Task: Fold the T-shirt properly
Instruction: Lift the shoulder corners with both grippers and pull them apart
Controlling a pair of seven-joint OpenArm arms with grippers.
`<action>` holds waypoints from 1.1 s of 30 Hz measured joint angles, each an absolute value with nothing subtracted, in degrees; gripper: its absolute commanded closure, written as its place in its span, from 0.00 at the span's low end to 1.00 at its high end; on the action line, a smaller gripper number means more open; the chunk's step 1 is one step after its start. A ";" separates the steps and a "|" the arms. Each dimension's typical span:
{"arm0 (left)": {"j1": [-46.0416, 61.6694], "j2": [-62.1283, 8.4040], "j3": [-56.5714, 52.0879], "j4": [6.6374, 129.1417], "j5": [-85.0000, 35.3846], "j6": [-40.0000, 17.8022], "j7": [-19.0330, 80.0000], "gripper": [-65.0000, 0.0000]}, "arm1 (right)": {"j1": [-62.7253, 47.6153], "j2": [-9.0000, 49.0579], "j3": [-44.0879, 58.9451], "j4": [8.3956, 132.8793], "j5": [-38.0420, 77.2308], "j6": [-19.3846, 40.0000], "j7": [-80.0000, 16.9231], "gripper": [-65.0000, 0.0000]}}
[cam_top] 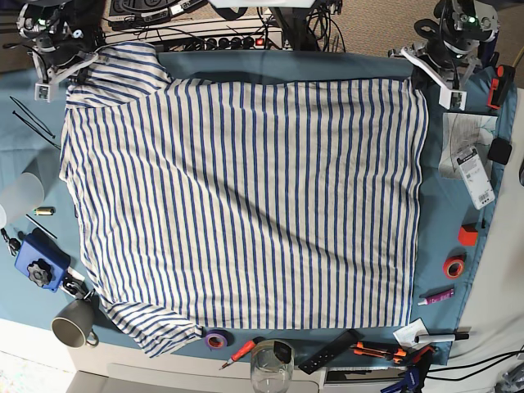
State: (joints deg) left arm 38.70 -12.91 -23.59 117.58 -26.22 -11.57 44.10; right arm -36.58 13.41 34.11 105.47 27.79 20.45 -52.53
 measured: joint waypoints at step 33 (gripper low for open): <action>44.29 -12.91 -35.07 134.15 -26.06 -12.32 50.06 1.00 | -38.87 12.16 52.66 124.95 36.64 18.00 -65.93 1.00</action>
